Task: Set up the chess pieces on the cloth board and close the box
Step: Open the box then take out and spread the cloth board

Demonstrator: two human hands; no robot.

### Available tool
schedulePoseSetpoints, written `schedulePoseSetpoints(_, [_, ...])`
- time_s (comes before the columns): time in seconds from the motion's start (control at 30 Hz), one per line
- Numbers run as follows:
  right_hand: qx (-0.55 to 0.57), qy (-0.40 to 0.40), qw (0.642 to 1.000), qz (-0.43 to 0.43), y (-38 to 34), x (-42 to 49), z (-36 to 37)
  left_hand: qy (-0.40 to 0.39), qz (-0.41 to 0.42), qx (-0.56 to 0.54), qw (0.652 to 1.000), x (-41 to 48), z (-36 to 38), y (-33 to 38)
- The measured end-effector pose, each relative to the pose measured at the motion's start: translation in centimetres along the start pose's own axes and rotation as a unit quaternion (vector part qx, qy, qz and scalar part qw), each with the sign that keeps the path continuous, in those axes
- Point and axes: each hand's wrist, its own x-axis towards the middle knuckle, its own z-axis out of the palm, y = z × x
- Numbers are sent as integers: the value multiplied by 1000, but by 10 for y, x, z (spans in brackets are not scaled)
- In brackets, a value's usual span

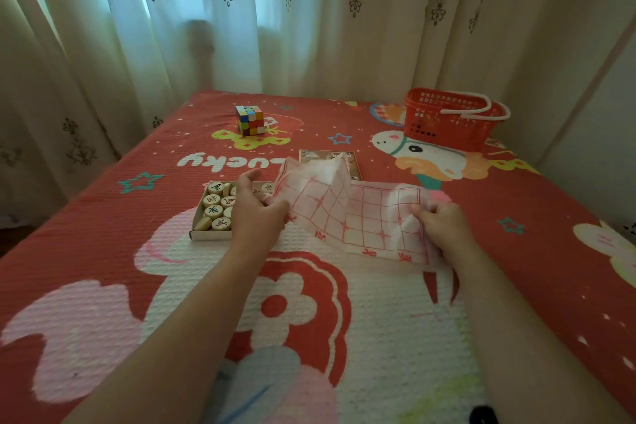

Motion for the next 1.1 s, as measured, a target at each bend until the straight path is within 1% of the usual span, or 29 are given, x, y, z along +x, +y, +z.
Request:
schedulePoseSetpoints(0.1, [-91, 18, 995, -45, -2, 2, 0, -48, -17, 45, 998, 4, -1, -2])
schedulePoseSetpoints(0.17, [-135, 22, 988, -71, -3, 4, -2, -60, -23, 58, 996, 4, -1, -4])
schedulePoseSetpoints(0.27, [-183, 49, 978, -85, 0, 7, -6, -55, 1, 53, 997, 2, -5, -4])
schedulePoseSetpoints(0.33, [-190, 95, 972, -100, 4, 11, -9, -38, 21, 46, 998, 3, -7, -5])
schedulePoseSetpoints(0.43, [-115, 179, 970, -113, 5, 11, -13, -21, 26, 47, 998, 6, -8, -8])
schedulePoseSetpoints(0.47, [-68, 194, 972, -115, 3, 9, -14, -18, 25, 51, 998, 7, -8, -10])
schedulePoseSetpoints(0.53, [76, 190, 975, -93, 0, 6, -16, -17, 23, 57, 998, 8, -8, -11])
schedulePoseSetpoints(0.57, [151, 176, 970, -75, -2, 5, -16, -18, 17, 62, 998, 9, -8, -12])
schedulePoseSetpoints(0.63, [279, 119, 952, -47, -3, 6, -19, -24, 5, 85, 996, 11, -9, -14])
schedulePoseSetpoints(0.7, [379, 51, 923, -32, -1, 9, -23, -24, 15, 150, 988, 11, -8, -13])
schedulePoseSetpoints(0.73, [416, 13, 909, -30, 0, 9, -24, -12, 30, 198, 980, 9, -8, -11])
schedulePoseSetpoints(0.8, [451, -48, 890, -41, 2, 9, -28, 47, 77, 272, 958, 5, -6, -6])
schedulePoseSetpoints(0.83, [463, -73, 882, -53, 3, 9, -29, 74, 115, 277, 951, 3, -5, -3])
schedulePoseSetpoints(0.87, [476, -99, 871, -66, 2, 7, -30, 84, 153, 269, 947, 3, -4, -2])
schedulePoseSetpoints(0.9, [489, -127, 859, -84, 4, 8, -32, 74, 179, 266, 944, 4, -4, -2])
schedulePoseSetpoints(0.93, [499, -160, 846, -97, 3, 6, -33, 49, 184, 271, 944, 5, -3, -3])
schedulePoseSetpoints(1.0, [497, -213, 835, -101, 11, 9, -36, -17, 151, 285, 947, 7, -2, -5])
schedulePoseSetpoints(1.07, [494, -236, 833, -86, 20, 15, -39, -71, 107, 271, 954, 9, -2, -5])
schedulePoseSetpoints(1.1, [484, -240, 837, -89, 24, 16, -41, -87, 90, 259, 958, 10, -3, -4])
